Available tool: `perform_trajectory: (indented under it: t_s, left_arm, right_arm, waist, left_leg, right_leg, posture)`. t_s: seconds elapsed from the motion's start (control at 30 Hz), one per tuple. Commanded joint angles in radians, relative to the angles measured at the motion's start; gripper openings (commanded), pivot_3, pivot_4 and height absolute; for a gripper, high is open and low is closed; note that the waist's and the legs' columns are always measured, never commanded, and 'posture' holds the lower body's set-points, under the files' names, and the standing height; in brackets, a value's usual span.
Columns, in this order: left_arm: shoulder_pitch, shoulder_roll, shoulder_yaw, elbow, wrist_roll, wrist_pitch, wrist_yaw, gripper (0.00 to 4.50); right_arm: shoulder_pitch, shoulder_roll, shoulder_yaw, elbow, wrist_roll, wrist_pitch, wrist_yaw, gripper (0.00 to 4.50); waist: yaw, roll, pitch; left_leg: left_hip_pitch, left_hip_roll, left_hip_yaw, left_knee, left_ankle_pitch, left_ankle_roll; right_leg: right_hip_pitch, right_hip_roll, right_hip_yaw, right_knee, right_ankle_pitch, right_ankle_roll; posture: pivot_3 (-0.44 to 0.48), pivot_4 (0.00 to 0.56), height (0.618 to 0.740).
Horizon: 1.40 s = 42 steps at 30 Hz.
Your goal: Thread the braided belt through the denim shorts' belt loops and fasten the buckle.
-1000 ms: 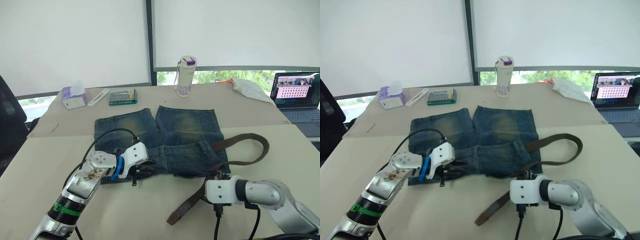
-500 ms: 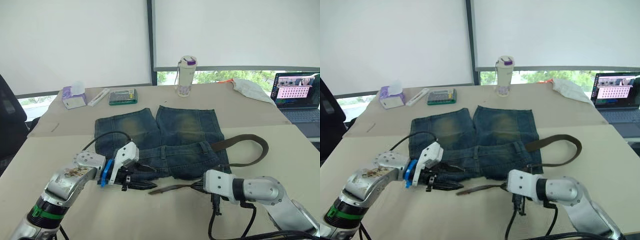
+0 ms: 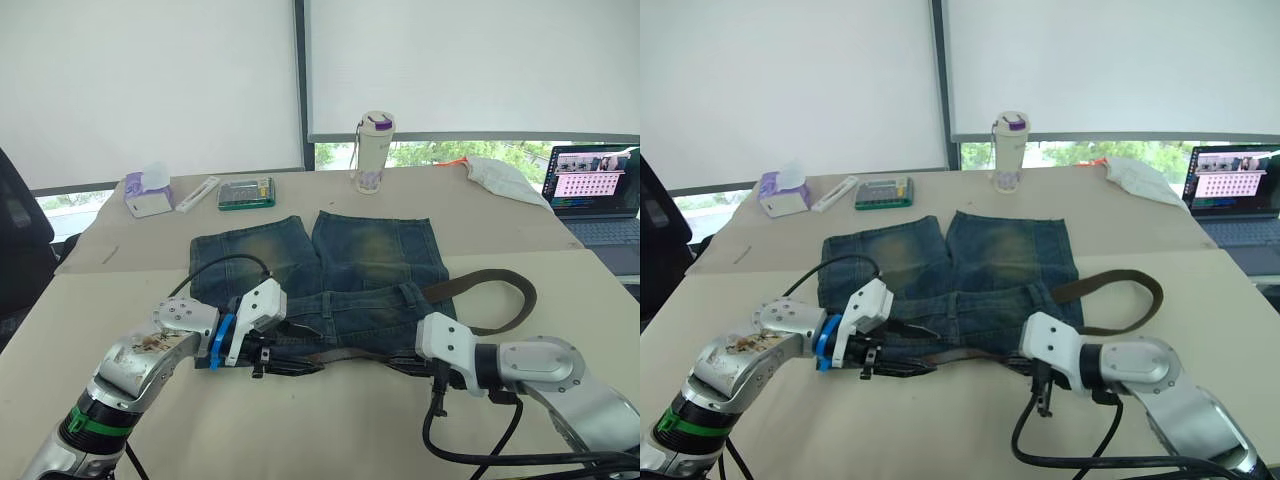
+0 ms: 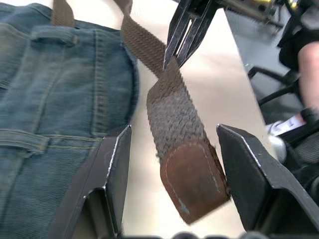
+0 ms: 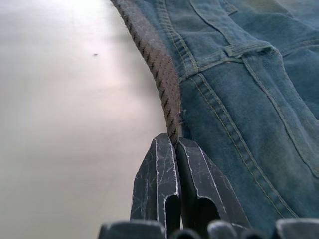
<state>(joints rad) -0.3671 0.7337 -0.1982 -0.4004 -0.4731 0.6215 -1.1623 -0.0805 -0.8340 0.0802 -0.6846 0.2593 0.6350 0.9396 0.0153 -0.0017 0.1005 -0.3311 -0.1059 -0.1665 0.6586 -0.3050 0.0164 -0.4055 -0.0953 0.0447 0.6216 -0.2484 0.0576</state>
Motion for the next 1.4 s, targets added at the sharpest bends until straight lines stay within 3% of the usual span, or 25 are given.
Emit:
perform_trajectory:
  t_s: [0.03, 0.3, 0.6, 0.73, 0.83, 0.9, 1.0, 1.1, 1.3, 1.4]
  left_arm:
    - [-0.003, 0.02, -0.016, -0.005, 0.044, -0.089, -0.025, 2.87]
    - [-0.017, -0.025, -0.049, 0.061, 0.138, -0.221, 0.002, 2.87]
    - [-0.04, -0.067, -0.018, 0.029, 0.018, -0.1, 0.004, 0.03]
    - [-0.059, -0.11, 0.027, 0.034, -0.117, 0.052, 0.034, 0.03]
    - [-0.1, -0.165, 0.045, 0.072, -0.205, 0.244, 0.124, 0.0]
    - [-0.139, -0.229, 0.077, 0.114, -0.277, 0.363, 0.191, 0.0]
    - [-0.197, -0.333, 0.145, 0.19, -0.388, 0.515, 0.287, 0.0]
    - [-0.24, -0.41, 0.188, 0.245, -0.458, 0.608, 0.35, 0.0]
    - [-0.314, -0.496, 0.271, 0.31, -0.568, 0.724, 0.435, 0.0]
    - [-0.334, -0.492, 0.268, 0.334, -0.557, 0.745, 0.461, 0.0]
  right_arm:
    - [0.002, -0.009, -0.036, -0.033, 0.031, 0.007, -0.012, 0.01]
    - [0.018, -0.024, -0.047, -0.035, 0.05, 0.004, -0.017, 0.01]
    - [0.037, -0.041, -0.053, -0.03, 0.057, -0.004, -0.032, 0.0]
    - [0.056, -0.029, -0.12, -0.033, 0.121, 0.05, -0.041, 0.0]
    - [0.115, 0.031, -0.293, -0.052, 0.207, 0.105, -0.112, 1.14]
    - [0.15, 0.09, -0.427, -0.112, 0.39, 0.203, -0.156, 1.83]
    - [0.21, 0.141, -0.552, -0.202, 0.669, 0.282, -0.246, 1.83]
    - [0.252, 0.182, -0.569, -0.257, 0.851, 0.277, -0.399, 1.83]
    - [0.262, 0.248, -0.461, -0.264, 0.906, 0.252, -0.656, 1.83]
    - [0.228, 0.243, -0.466, -0.278, 0.938, 0.218, -0.723, 1.83]
  waist:
    - [0.001, 0.0, 0.0]
    - [0.004, 0.0, 0.0]
    - [0.005, 0.0, 0.0]
    - [0.003, -0.001, 0.0]
    - [0.016, -0.002, 0.001]
    - [0.023, -0.002, 0.001]
    - [0.026, -0.002, 0.001]
    - [0.022, -0.004, 0.002]
    - [0.019, -0.004, 0.002]
    - [0.021, -0.004, 0.002]
  left_leg:
    - [0.0, 0.0, 0.0, 0.0, 0.0, 0.0]
    - [0.0, 0.0, 0.0, 0.0, 0.0, 0.0]
    - [-0.001, 0.0, 0.0, 0.0, 0.0, 0.0]
    - [-0.001, 0.0, 0.0, 0.0, 0.0, 0.0]
    - [-0.001, 0.0, 0.0, 0.0, 0.0, 0.001]
    - [-0.001, 0.0, 0.0, 0.001, 0.0, 0.001]
    - [0.0, 0.0, 0.0, 0.001, 0.0, 0.001]
    - [0.0, 0.0, 0.0, 0.0, 0.0, 0.001]
    - [0.001, 0.0, 0.0, 0.0, 0.0, 0.0]
    - [0.001, -0.001, 0.0, 0.001, 0.0, -0.001]
  right_leg:
    - [0.0, 0.0, 0.0, 0.0, 0.0, 0.0]
    - [0.0, 0.0, 0.0, -0.001, 0.0, 0.0]
    - [0.0, 0.0, 0.0, -0.001, 0.0, 0.0]
    - [0.0, 0.0, 0.0, -0.001, 0.0, 0.0]
    - [0.0, 0.0, -0.001, -0.001, 0.0, 0.0]
    - [0.001, 0.0, 0.0, 0.0, 0.0, 0.0]
    - [0.0, 0.0, 0.0, 0.001, 0.0, 0.0]
    - [0.0, 0.001, 0.0, 0.002, 0.0, 0.0]
    - [0.0, 0.001, 0.001, 0.002, 0.0, 0.0]
    - [0.0, 0.0, 0.001, 0.002, 0.0, 0.0]
  posture:
    - [0.0, 0.15, 0.74]
    - [0.0, 0.15, 0.74]
    - [0.0, 0.15, 0.74]
    - [0.0, 0.15, 0.74]
    - [0.0, 0.15, 0.74]
    - [0.0, 0.15, 0.74]
    - [0.0, 0.15, 0.74]
    - [0.0, 0.15, 0.74]
    - [0.0, 0.15, 0.74]
    - [0.0, 0.15, 0.74]
